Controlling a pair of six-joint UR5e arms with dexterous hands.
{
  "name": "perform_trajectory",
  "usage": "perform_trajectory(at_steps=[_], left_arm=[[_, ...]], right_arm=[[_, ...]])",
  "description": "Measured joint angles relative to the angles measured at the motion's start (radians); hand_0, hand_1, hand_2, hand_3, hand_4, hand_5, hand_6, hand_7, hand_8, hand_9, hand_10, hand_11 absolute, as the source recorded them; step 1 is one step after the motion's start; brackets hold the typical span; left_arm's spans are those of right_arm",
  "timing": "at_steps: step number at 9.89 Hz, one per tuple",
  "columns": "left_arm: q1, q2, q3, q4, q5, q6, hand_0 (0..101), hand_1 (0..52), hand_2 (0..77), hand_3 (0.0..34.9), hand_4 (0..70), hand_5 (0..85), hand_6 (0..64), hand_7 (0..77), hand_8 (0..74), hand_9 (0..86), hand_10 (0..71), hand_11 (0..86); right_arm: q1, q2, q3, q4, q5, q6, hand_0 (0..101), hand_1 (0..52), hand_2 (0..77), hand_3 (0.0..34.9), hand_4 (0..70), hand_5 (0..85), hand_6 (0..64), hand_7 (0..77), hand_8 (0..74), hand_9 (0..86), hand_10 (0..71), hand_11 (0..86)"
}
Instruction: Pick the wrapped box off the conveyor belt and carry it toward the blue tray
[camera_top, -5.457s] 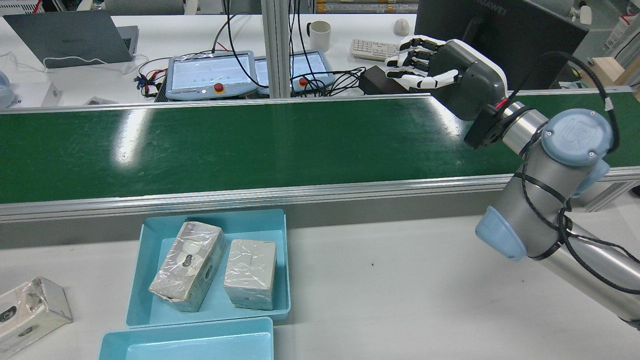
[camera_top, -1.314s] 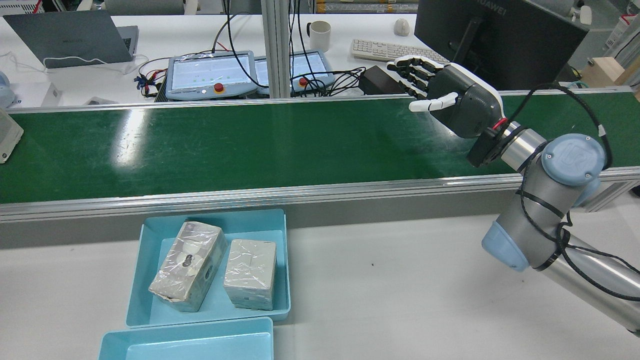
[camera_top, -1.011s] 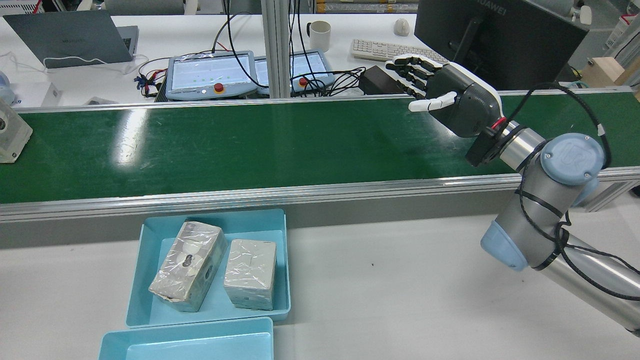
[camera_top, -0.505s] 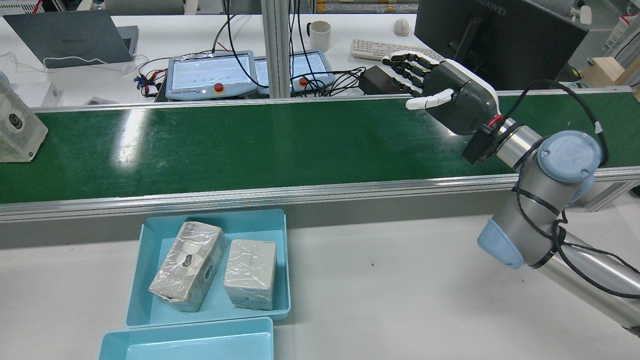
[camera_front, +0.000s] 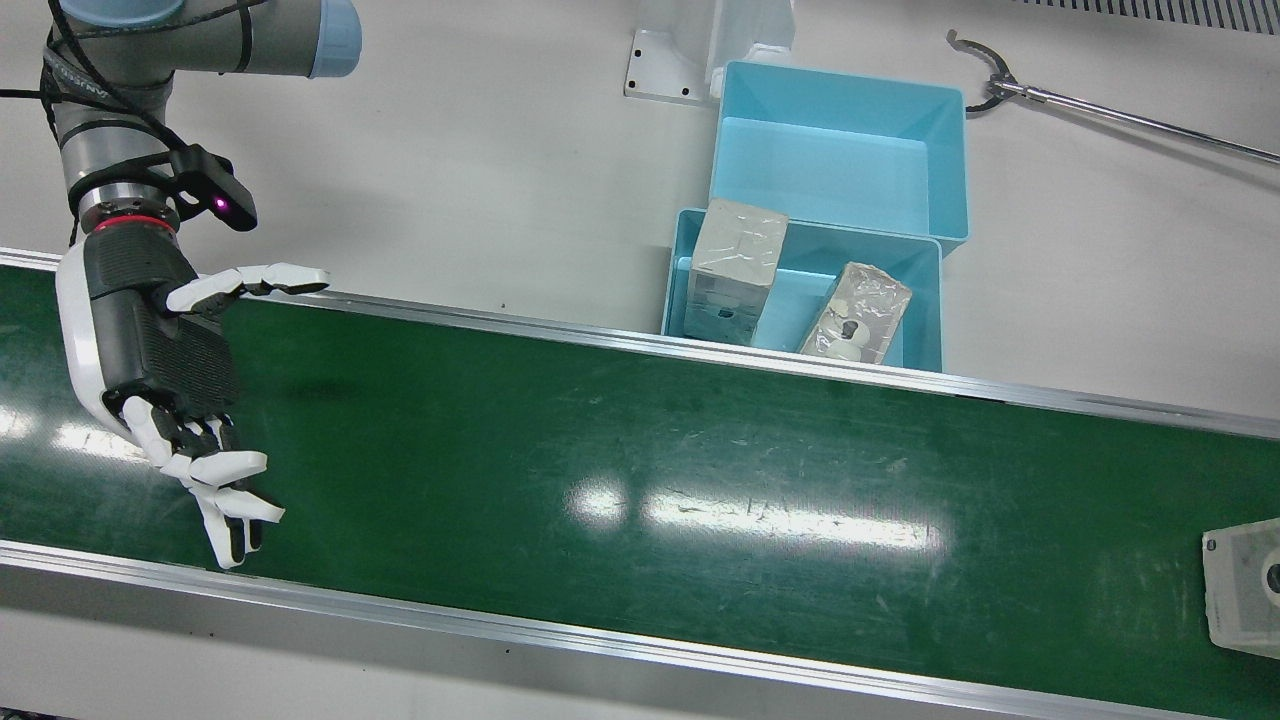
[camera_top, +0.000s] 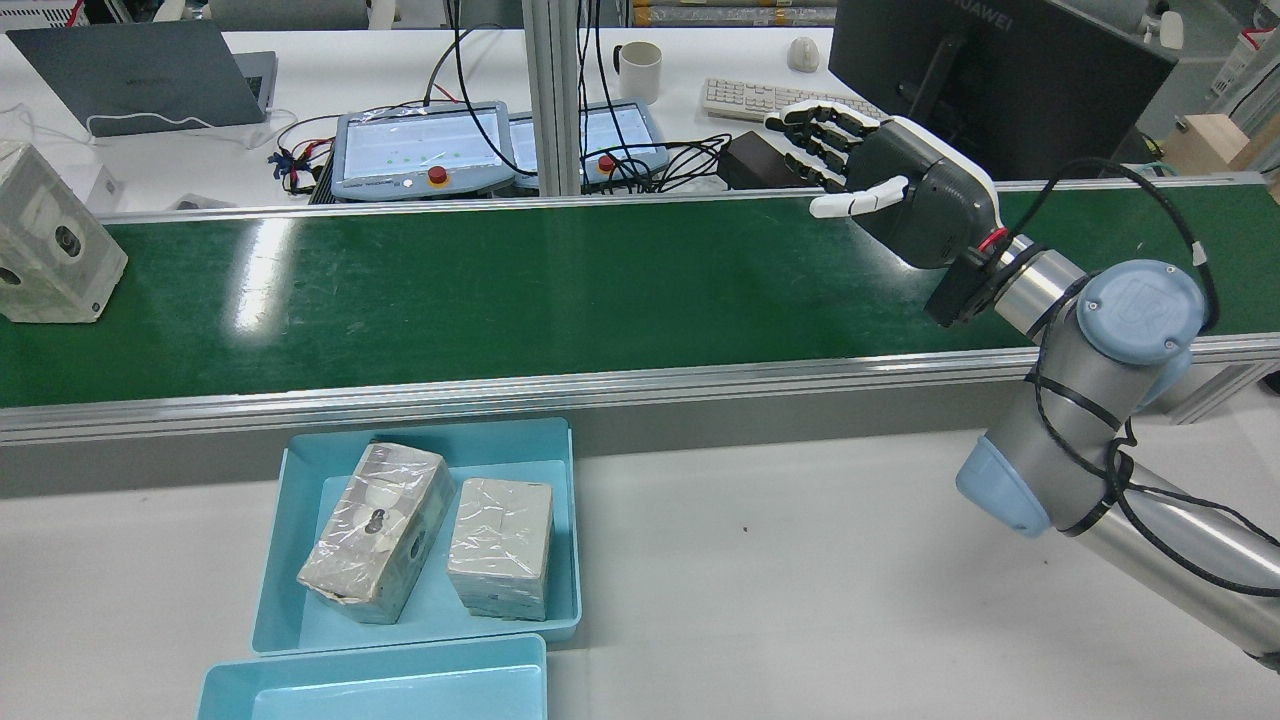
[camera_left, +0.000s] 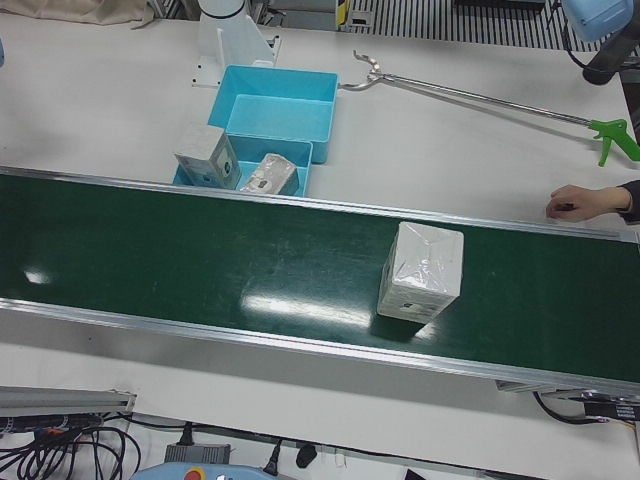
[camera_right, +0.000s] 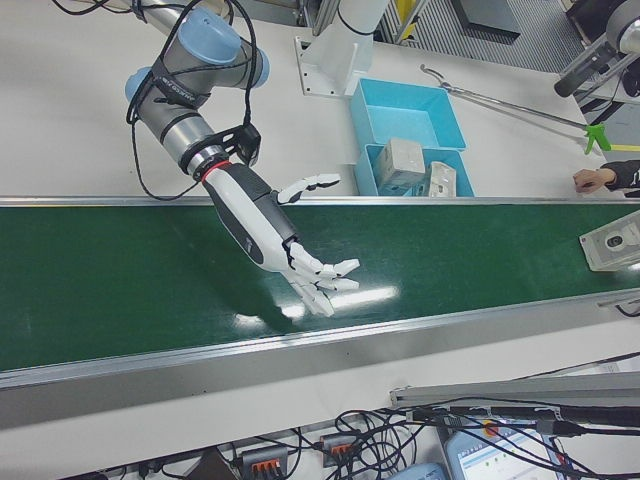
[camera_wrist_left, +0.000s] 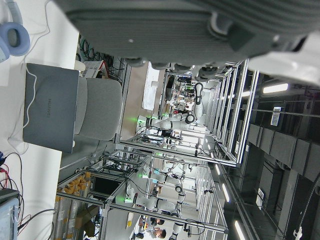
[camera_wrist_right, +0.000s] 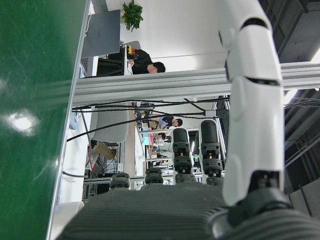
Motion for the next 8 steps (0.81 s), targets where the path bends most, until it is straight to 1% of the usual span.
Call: perform_trajectory(at_steps=[1,2,3,4,5,6,8], left_arm=[[0.0,0.0,0.0,0.0,0.0,0.0,0,0.0,0.5,0.0,0.0,1.1,0.0,0.0,0.0,0.0,0.0,0.0],[0.0,0.0,0.0,0.0,0.0,0.0,0,0.0,0.5,0.0,0.0,1.1,0.0,0.0,0.0,0.0,0.5,0.0],[0.0,0.0,0.0,0.0,0.0,0.0,0,0.0,1.1,0.0,0.0,1.1,0.5,0.0,0.0,0.0,0.5,0.0],[0.0,0.0,0.0,0.0,0.0,0.0,0,0.0,0.5,0.0,0.0,1.1,0.5,0.0,0.0,0.0,0.5,0.0],[0.0,0.0,0.0,0.0,0.0,0.0,0,0.0,0.5,0.0,0.0,1.1,0.5,0.0,0.0,0.0,0.5,0.0],[0.0,0.0,0.0,0.0,0.0,0.0,0,0.0,0.5,0.0,0.0,1.1,0.5,0.0,0.0,0.0,0.0,0.0],[0.0,0.0,0.0,0.0,0.0,0.0,0,0.0,0.5,0.0,0.0,1.1,0.5,0.0,0.0,0.0,0.5,0.0]], right_arm=[[0.0,0.0,0.0,0.0,0.0,0.0,49,15.3,16.4,9.3,9.8,33.3,2.7,19.6,0.5,6.0,1.6,3.8],[0.0,0.0,0.001,0.0,0.0,0.0,49,15.3,16.4,10.8,8.2,33.8,2.7,19.6,0.5,6.0,1.6,3.8],[0.001,-0.001,0.001,0.0,0.0,0.0,49,15.3,16.4,11.0,8.2,33.8,2.7,19.6,0.5,6.0,1.6,3.8],[0.001,-0.003,0.001,0.0,0.001,-0.001,49,15.3,16.4,11.0,8.2,33.8,2.7,19.6,0.5,6.0,1.6,3.8],[0.001,-0.004,0.001,0.0,0.001,0.0,49,15.3,16.4,9.3,8.2,33.3,2.7,19.6,0.5,6.0,1.6,3.8],[0.001,-0.004,0.001,0.0,0.001,0.0,49,15.3,16.4,10.2,8.7,33.8,2.7,19.6,0.5,6.0,1.6,3.8],[0.001,-0.007,0.003,0.001,0.002,0.0,49,15.3,16.4,10.3,9.3,33.8,2.2,19.6,0.5,6.0,1.6,3.8]])
